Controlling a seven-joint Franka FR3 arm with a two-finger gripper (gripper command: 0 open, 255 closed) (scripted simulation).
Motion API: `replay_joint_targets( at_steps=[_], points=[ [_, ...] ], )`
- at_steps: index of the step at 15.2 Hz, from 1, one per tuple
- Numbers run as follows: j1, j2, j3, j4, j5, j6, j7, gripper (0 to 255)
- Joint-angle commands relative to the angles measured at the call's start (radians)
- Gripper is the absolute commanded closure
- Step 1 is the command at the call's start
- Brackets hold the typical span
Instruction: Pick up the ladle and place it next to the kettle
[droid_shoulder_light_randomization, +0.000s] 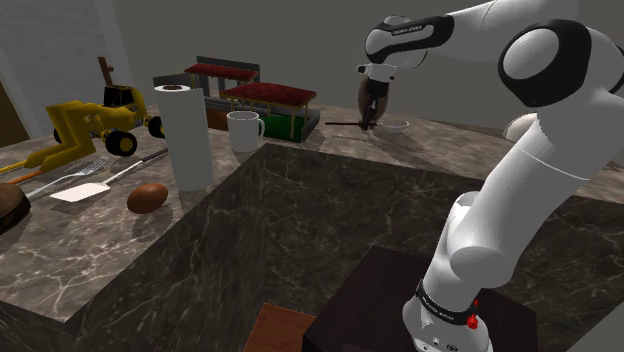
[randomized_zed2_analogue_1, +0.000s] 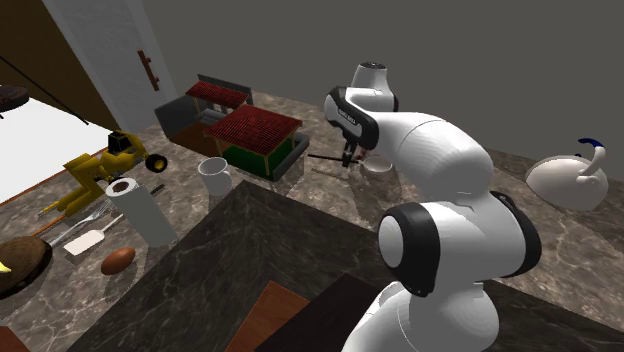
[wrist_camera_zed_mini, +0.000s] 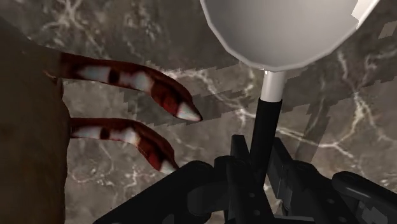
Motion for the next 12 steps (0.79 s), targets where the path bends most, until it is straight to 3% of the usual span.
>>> replay_joint_targets(
  at_steps=[1, 12],
  points=[
    [0.001, -0.001, 0.002, 0.026, 0.0, -0.027, 0.002, 255],
    [0.008, 0.022, 0.003, 0.193, 0.016, -0.176, 0.0, 255]
  ],
)
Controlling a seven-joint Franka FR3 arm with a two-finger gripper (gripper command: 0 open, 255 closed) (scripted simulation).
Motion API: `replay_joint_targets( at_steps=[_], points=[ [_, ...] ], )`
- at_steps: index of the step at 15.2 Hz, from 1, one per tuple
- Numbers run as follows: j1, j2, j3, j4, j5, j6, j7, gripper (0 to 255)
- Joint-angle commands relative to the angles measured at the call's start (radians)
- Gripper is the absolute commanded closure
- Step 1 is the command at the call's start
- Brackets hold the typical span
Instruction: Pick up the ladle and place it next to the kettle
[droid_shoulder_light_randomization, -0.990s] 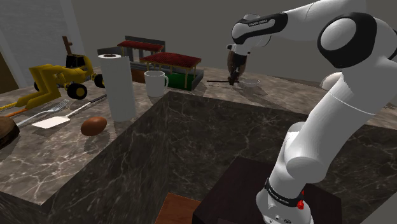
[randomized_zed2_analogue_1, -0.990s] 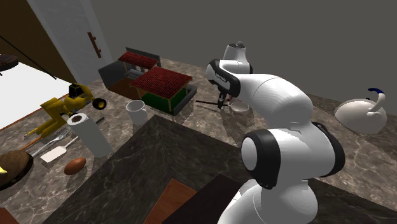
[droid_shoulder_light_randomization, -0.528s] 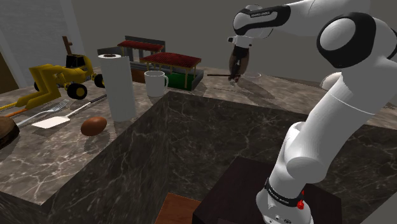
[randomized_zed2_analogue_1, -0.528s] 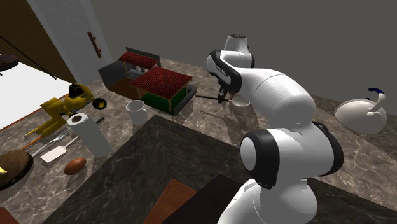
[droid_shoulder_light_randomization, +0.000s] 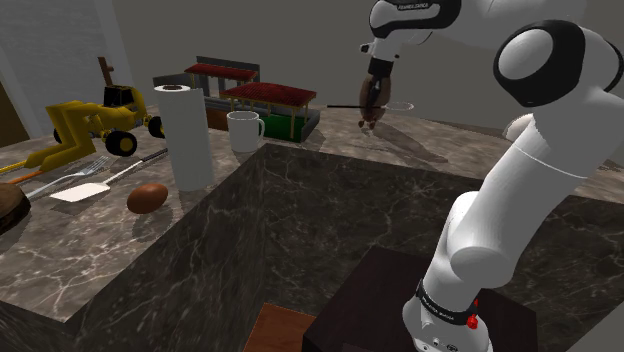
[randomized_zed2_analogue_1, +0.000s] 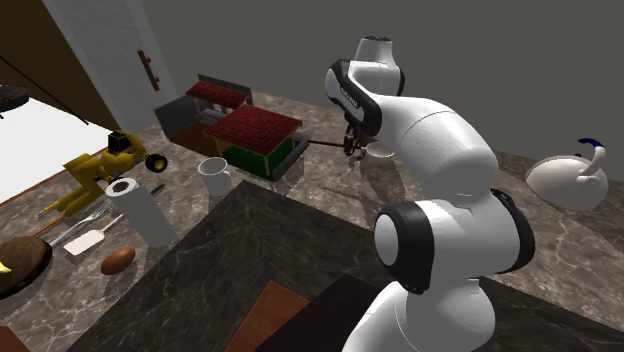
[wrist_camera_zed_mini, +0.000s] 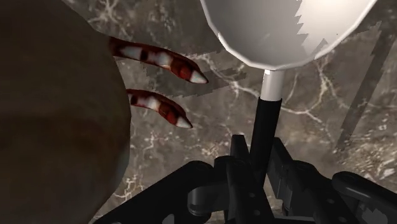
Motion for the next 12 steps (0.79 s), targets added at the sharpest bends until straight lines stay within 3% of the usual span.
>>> replay_joint_targets(
  at_steps=[1, 12],
  points=[
    [0.001, 0.007, -0.002, 0.032, 0.004, -0.027, -0.002, 255],
    [0.004, 0.075, -0.024, 0.242, 0.048, -0.186, -0.025, 255]
  ],
)
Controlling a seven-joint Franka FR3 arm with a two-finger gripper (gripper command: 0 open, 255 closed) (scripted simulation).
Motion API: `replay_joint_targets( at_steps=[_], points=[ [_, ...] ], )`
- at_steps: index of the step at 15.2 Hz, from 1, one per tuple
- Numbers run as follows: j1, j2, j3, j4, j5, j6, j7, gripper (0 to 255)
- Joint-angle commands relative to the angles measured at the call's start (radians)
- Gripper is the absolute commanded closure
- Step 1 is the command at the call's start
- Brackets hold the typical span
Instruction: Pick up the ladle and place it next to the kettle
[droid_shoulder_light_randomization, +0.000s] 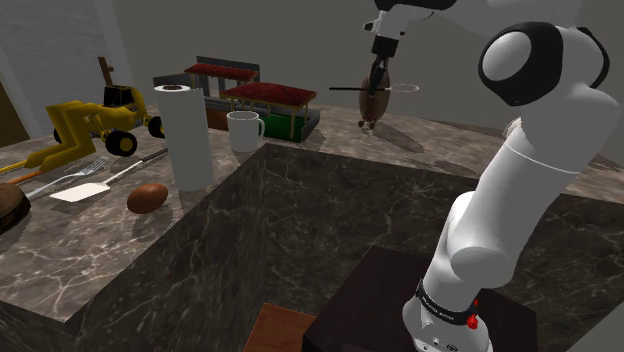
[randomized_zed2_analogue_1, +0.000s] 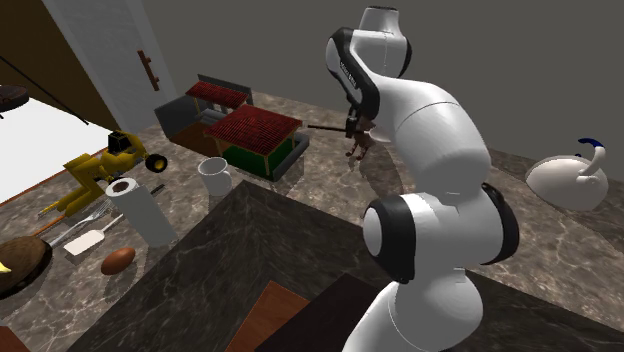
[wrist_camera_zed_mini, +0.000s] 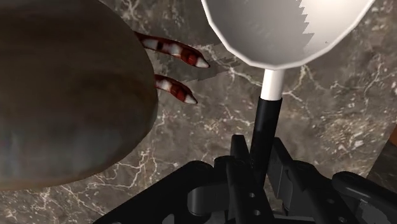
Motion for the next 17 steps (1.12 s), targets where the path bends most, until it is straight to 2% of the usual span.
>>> replay_joint_targets(
  at_steps=[1, 11, 17],
  points=[
    [-0.001, 0.02, -0.008, 0.048, 0.013, -0.034, -0.008, 255],
    [-0.029, 0.144, -0.059, 0.303, 0.105, -0.204, -0.058, 255],
    [-0.099, 0.265, -0.1, 0.515, 0.213, -0.338, -0.105, 255]
  ],
)
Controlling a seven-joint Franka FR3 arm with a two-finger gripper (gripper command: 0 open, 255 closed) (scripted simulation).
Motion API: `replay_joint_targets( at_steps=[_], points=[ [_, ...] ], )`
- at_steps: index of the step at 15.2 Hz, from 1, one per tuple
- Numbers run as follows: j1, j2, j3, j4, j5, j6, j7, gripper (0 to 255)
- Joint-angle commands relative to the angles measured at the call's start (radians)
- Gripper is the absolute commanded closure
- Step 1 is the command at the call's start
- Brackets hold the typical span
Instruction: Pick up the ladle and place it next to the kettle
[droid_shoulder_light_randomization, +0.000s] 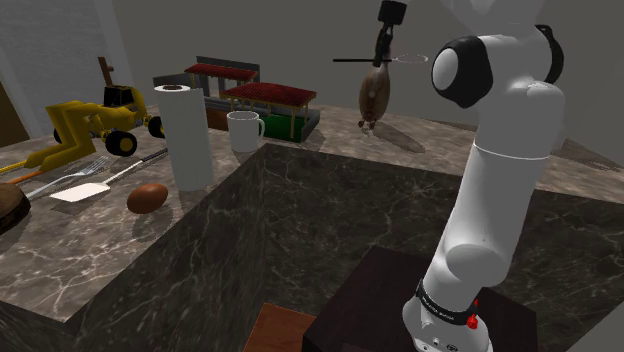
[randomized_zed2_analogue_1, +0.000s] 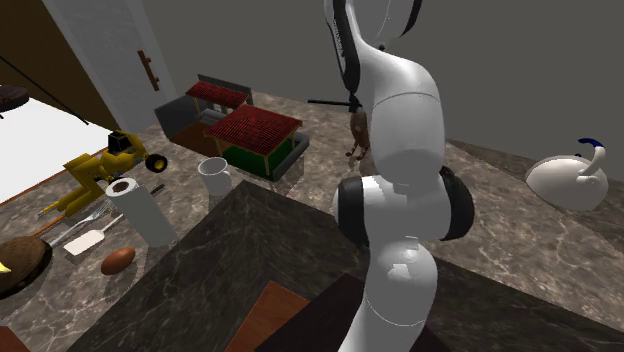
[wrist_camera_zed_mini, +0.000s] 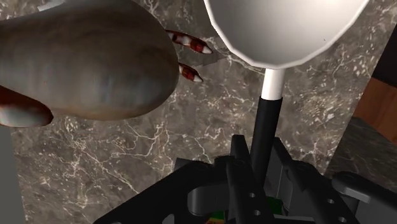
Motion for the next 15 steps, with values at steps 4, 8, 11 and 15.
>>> replay_joint_targets(
  at_steps=[4, 8, 11, 15],
  points=[
    [0.006, -0.074, -0.009, -0.041, -0.058, -0.014, -0.029, 255],
    [0.011, -0.201, 0.0, -0.141, -0.16, -0.001, -0.055, 255],
    [-0.003, -0.278, 0.004, -0.192, -0.221, -0.004, -0.084, 255],
    [-0.031, -0.358, -0.003, -0.234, -0.284, -0.017, -0.137, 255]
  ],
)
